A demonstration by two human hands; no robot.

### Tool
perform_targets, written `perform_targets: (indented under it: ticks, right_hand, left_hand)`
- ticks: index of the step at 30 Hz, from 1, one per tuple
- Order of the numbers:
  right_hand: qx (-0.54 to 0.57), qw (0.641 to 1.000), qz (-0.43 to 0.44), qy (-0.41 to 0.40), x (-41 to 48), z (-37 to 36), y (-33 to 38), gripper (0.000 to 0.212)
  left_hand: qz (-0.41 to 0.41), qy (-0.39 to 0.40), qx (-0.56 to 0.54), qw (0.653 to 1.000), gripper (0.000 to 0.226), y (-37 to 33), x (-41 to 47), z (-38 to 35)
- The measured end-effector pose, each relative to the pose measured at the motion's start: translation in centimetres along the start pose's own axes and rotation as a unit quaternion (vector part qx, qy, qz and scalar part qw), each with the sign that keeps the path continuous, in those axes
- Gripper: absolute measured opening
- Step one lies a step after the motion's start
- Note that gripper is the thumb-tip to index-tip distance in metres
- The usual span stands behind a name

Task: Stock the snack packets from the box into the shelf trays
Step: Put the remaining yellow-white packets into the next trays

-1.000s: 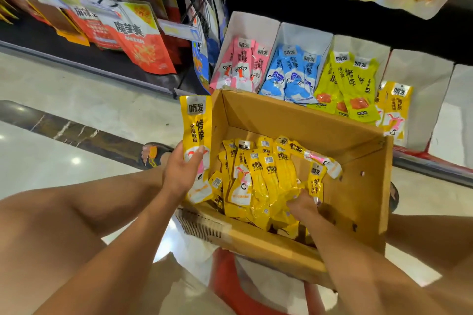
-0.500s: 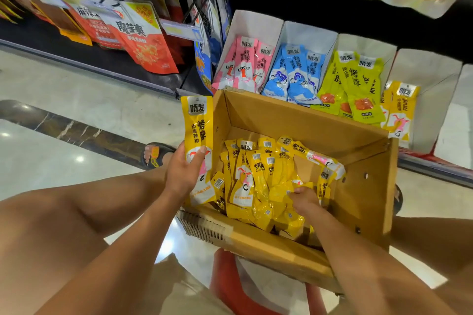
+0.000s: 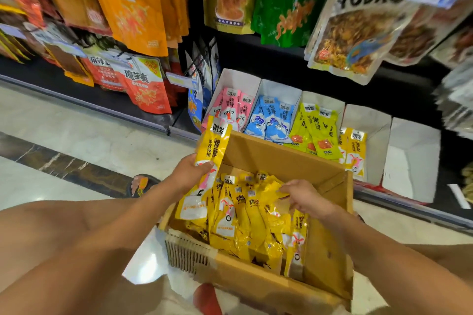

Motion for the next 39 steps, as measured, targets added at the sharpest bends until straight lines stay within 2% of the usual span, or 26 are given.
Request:
perform_targets:
  ticks: [6,9,13,16,18,19,21,24,26,28,30,32,35,39]
  right_hand:
    - [-0.042,0.995,0.080,0.035,-6.1,4.8,6.0,0.015]
    - [-0.008,0.991,0.127,0.030,-7.9,6.6,8.2,0.010]
    - [0.072,0.980,0.181,0.042,-9.1,7.2,9.1,0.012]
    - [0.146,0.967,0.196,0.073,-9.0,6.5,8.5,0.013]
    - [0.152,0.964,0.194,0.104,-8.7,5.6,8.0,0.017]
    - [0.142,0.965,0.189,0.117,-8.5,5.0,7.7,0.019]
    - [0.119,0.968,0.172,0.136,-8.1,3.8,7.2,0.020]
    - [0.071,0.973,0.152,0.159,-7.6,2.9,6.7,0.023]
    - [0.030,0.976,0.140,0.165,-7.0,3.0,6.8,0.023]
    - [0.009,0.980,0.125,0.156,-6.2,3.4,7.0,0.022]
    - [0.038,0.985,0.112,0.126,-4.9,3.7,7.0,0.030]
    - [0.112,0.984,0.097,0.096,-3.6,4.1,6.9,0.030]
    - [0.241,0.962,0.067,0.109,-2.1,4.3,6.9,0.037]
    - [0.272,0.952,0.055,0.128,-1.3,4.2,6.9,0.049]
  left_hand:
    - [0.001,0.055,-0.009,0.998,0.016,-6.5,-0.1,1.3]
    - [0.018,0.062,-0.045,0.997,0.014,-8.9,-0.1,1.1]
    - [0.059,0.081,-0.103,0.990,0.069,-9.1,1.0,-1.2]
    - [0.093,0.102,-0.183,0.973,0.077,-7.4,2.8,-3.9]
    - [0.126,0.119,-0.207,0.963,0.092,-7.2,2.7,-5.4]
    - [0.134,0.138,-0.208,0.959,0.090,-7.5,2.4,-6.0]
    - [0.135,0.154,-0.203,0.958,0.065,-7.6,2.5,-6.9]
    - [0.120,0.131,-0.166,0.970,0.052,-8.4,2.6,-7.2]
    - [0.103,0.118,-0.181,0.971,0.036,-8.9,3.0,-7.2]
    - [0.084,0.101,-0.181,0.975,0.031,-9.3,3.3,-7.2]
    - [0.062,0.090,-0.174,0.979,0.031,-9.7,3.4,-7.3]
    - [0.048,0.091,-0.168,0.980,0.033,-9.7,3.7,-7.5]
    - [0.010,0.116,-0.143,0.983,0.042,-9.9,3.7,-8.0]
    - [-0.022,0.160,-0.142,0.977,0.045,-10.4,3.4,-8.6]
Point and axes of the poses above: each hand's wrist, its own x-axis towards the middle knuckle, its own z-axis out of the back of the hand, y = z × x, the point moved 2 cm from there along x, towards the middle knuckle, and after that the axes turned 6 degrees about x, right-handed, at the moved point
